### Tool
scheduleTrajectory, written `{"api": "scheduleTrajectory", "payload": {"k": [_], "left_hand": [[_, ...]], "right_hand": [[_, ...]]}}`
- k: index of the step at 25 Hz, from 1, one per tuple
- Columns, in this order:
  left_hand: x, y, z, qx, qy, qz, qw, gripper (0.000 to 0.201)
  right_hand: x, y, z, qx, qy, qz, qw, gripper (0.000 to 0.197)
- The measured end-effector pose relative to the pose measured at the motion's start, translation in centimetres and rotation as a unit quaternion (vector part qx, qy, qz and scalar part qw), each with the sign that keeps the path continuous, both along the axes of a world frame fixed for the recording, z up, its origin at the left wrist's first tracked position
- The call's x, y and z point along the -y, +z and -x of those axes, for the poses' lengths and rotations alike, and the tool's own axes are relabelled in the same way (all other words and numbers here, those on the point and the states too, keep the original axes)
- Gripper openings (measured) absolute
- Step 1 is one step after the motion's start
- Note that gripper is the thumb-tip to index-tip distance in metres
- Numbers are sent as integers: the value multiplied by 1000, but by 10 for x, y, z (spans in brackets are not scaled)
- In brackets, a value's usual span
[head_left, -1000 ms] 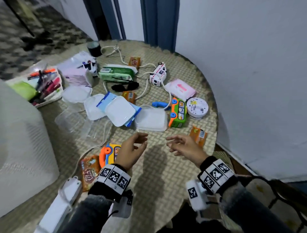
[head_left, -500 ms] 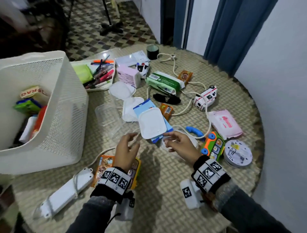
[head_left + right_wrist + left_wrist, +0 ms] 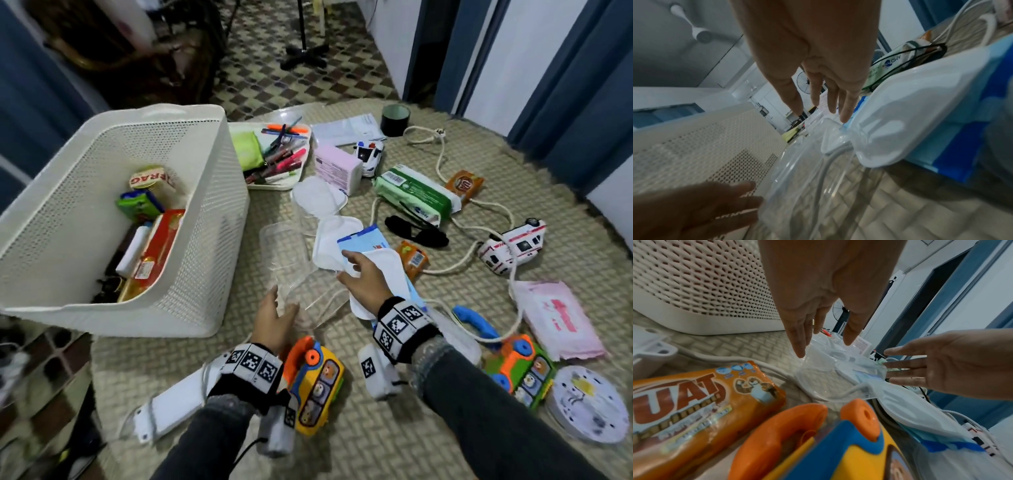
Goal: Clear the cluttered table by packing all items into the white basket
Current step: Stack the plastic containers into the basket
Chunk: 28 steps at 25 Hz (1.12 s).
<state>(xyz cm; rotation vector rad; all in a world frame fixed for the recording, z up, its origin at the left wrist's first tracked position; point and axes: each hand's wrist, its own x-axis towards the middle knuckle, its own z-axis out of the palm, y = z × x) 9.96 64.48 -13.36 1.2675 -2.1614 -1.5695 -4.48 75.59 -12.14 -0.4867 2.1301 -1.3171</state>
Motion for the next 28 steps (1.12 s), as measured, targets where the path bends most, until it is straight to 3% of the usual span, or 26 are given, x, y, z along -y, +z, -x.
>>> {"api": "scheduleTrajectory", "payload": {"k": [5,9,17,22,24,28], "left_hand": [[6,-9,5,22,-6,-90,996,63],[7,-10,4,-25,20,-104,994,61],[13,12,-13,-121,26,23,992,47],[9,26,-31,-176,85,20,981,63],[3,29,-40,-170,105,24,980,68],[-5,27,-65,-165,120,43,978,56]], "right_hand": [[10,-17,-3,-14,39,-55,998,58],[11,-21,0,-46,42,-80,995,63],[2,-4,-12,-19,-3,-36,999,73],[-6,22,-38,-34,0,26,999,77],[-12,31,-51,-39,5,59,998,73],[-25,41,-76,-45,-23,113,992,59]]}}
